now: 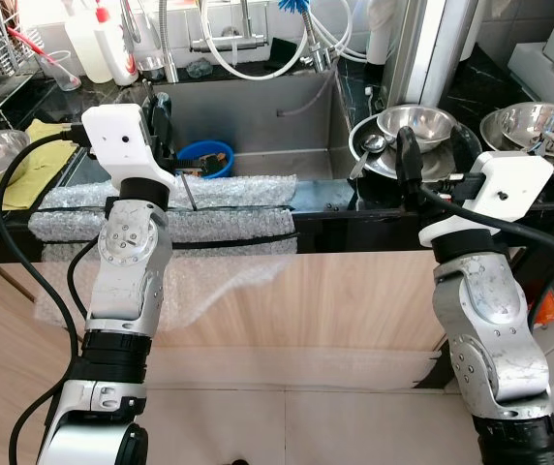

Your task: Kitchen organization

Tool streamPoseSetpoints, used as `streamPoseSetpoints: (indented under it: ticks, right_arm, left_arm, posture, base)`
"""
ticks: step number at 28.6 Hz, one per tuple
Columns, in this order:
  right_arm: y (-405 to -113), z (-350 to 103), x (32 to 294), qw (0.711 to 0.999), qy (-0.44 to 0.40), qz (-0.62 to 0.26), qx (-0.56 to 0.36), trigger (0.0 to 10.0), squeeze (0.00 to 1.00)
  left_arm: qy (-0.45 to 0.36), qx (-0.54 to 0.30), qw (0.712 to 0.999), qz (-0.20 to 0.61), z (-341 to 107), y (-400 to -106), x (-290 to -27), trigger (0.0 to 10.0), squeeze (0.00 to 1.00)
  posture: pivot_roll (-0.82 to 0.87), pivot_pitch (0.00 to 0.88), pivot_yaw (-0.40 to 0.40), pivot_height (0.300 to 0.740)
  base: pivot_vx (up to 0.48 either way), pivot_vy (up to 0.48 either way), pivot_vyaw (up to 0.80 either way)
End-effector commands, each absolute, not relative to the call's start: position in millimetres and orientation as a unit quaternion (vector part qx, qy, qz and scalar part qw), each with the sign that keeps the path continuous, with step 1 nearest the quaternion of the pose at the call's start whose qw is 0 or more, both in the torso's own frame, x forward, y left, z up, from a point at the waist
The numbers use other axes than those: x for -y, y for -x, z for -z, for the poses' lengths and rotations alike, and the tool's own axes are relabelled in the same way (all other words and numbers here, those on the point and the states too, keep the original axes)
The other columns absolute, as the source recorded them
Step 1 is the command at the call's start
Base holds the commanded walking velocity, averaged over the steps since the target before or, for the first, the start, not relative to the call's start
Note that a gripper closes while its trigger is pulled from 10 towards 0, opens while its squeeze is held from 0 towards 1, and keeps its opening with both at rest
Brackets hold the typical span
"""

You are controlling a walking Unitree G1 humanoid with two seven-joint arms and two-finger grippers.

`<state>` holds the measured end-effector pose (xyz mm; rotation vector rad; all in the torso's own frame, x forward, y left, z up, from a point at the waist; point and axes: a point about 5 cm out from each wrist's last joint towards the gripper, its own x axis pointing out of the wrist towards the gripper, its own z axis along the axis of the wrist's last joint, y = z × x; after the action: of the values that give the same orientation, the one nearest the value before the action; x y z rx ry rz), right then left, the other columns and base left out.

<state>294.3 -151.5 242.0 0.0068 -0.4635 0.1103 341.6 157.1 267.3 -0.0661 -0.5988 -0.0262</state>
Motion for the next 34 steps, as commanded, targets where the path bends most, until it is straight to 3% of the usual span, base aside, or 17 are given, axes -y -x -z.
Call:
streamPoseSetpoints:
  ticks: [1, 2, 5, 15, 22, 34]
  right_arm:
    - [-295, -246, 150, 0.971, -0.005, -0.057, 0.234, 10.0, 0.00]
    - [-295, -246, 150, 0.971, -0.005, -0.057, 0.234, 10.0, 0.00]
    - [-296, -229, 177, 0.977, 0.034, -0.023, 0.208, 10.0, 0.00]
    - [-298, -235, 181, 0.976, 0.036, -0.018, 0.214, 10.0, 0.00]
    - [-299, -238, 180, 0.974, 0.030, -0.018, 0.222, 10.0, 0.00]
    - [-300, -237, 175, 0.975, 0.022, -0.021, 0.219, 10.0, 0.00]
  left_arm:
    - [0.018, 0.290, 0.957, -0.006, -265, -343, -166, 10.0, 0.00]
    - [0.019, 0.290, 0.957, -0.006, -265, -343, -166, 10.0, 0.00]
    - [-0.047, 0.259, 0.964, -0.026, -240, -332, -199, 10.0, 0.00]
    - [-0.019, 0.287, 0.957, -0.033, -260, -334, -199, 10.0, 0.00]
    - [0.069, 0.356, 0.930, -0.051, -305, -334, -202, 10.0, 0.00]
    - [0.059, 0.351, 0.933, -0.056, -300, -333, -202, 10.0, 0.00]
  posture:
    - [-0.05, 0.111, 0.093, 0.740]
    - [-0.05, 0.111, 0.093, 0.740]
    - [-0.05, 0.080, 0.091, 0.740]
    - [-0.05, 0.098, 0.088, 0.740]
    - [-0.05, 0.112, 0.085, 0.740]
    - [-0.05, 0.125, 0.081, 0.740]
  base:
    - [0.000, 0.000, 0.00]
    - [0.000, 0.000, 0.00]
    - [0.000, 0.000, 0.00]
    - [0.000, 0.000, 0.00]
    - [0.000, 0.000, 0.00]
    - [0.000, 0.000, 0.00]
